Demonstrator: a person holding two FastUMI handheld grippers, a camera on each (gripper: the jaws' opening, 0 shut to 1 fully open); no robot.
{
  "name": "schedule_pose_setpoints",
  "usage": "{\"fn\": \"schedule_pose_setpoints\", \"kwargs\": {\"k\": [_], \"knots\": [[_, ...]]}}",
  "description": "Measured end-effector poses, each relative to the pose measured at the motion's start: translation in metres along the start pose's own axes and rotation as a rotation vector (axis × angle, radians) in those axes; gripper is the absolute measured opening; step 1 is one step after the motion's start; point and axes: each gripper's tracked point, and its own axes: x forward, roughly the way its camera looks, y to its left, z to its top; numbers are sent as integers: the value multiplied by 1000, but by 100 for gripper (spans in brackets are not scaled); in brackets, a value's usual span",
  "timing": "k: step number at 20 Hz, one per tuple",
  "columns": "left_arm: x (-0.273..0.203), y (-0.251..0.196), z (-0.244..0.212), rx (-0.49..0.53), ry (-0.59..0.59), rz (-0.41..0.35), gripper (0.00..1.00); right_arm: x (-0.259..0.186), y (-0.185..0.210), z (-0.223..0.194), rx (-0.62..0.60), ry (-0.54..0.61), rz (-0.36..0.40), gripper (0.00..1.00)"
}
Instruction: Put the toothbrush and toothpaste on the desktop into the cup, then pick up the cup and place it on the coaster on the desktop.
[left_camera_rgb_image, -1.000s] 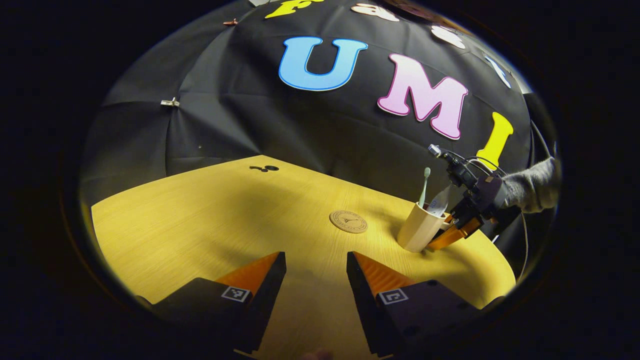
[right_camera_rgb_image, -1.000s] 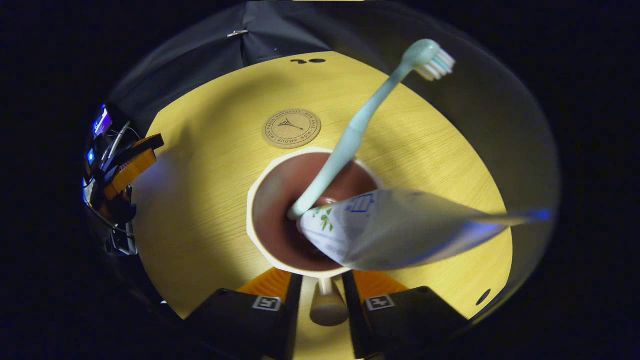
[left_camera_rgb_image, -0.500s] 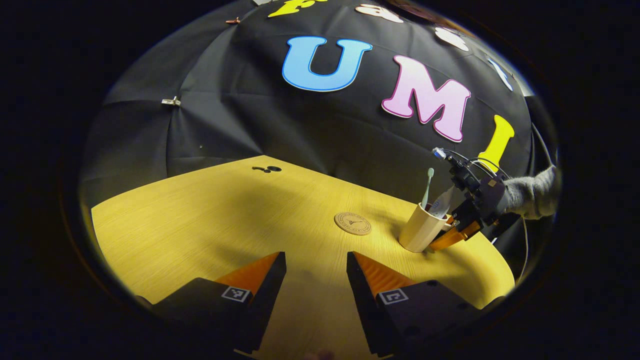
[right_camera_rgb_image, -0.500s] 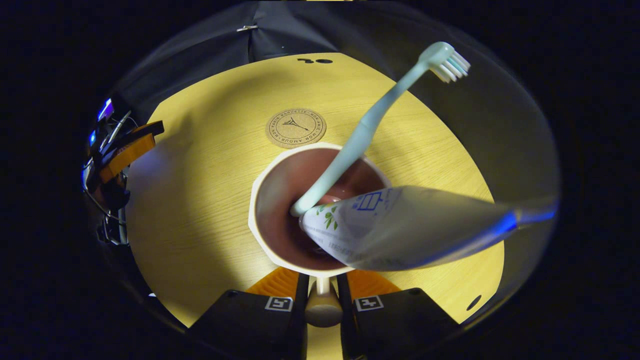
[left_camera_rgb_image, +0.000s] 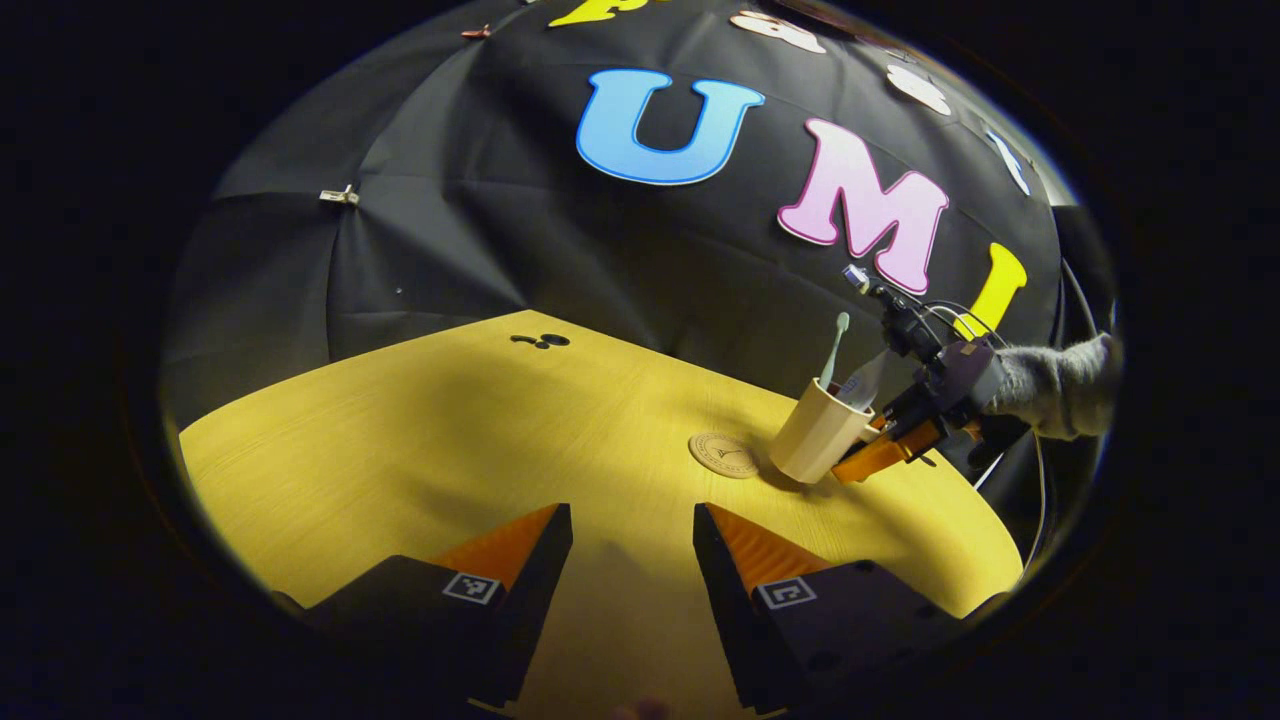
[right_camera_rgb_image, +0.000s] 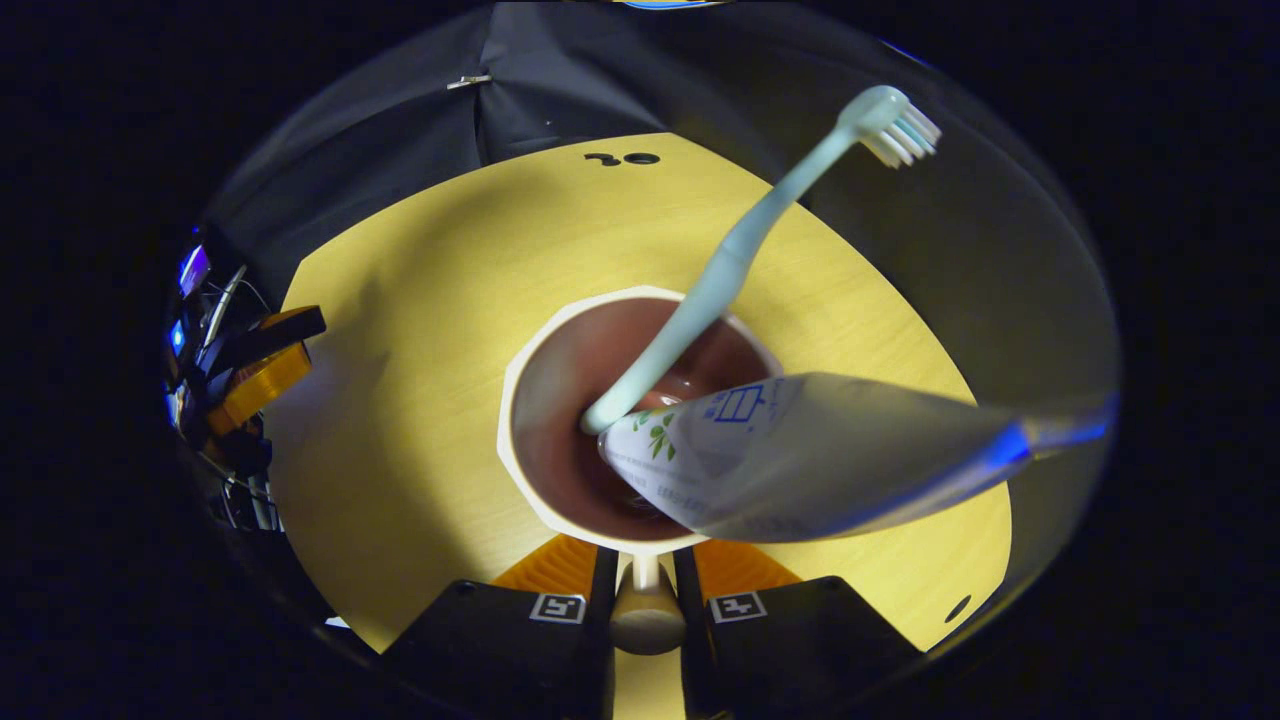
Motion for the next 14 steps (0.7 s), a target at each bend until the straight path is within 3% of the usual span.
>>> {"fn": "schedule_pose_setpoints", "kwargs": {"k": [7,14], "knots": [[1,45,7,-40,1,22,78,26,15,43,-1,20,7,30],[3,65,4,-86,13,34,78,41,9,46,-5,68,15,30]]}}
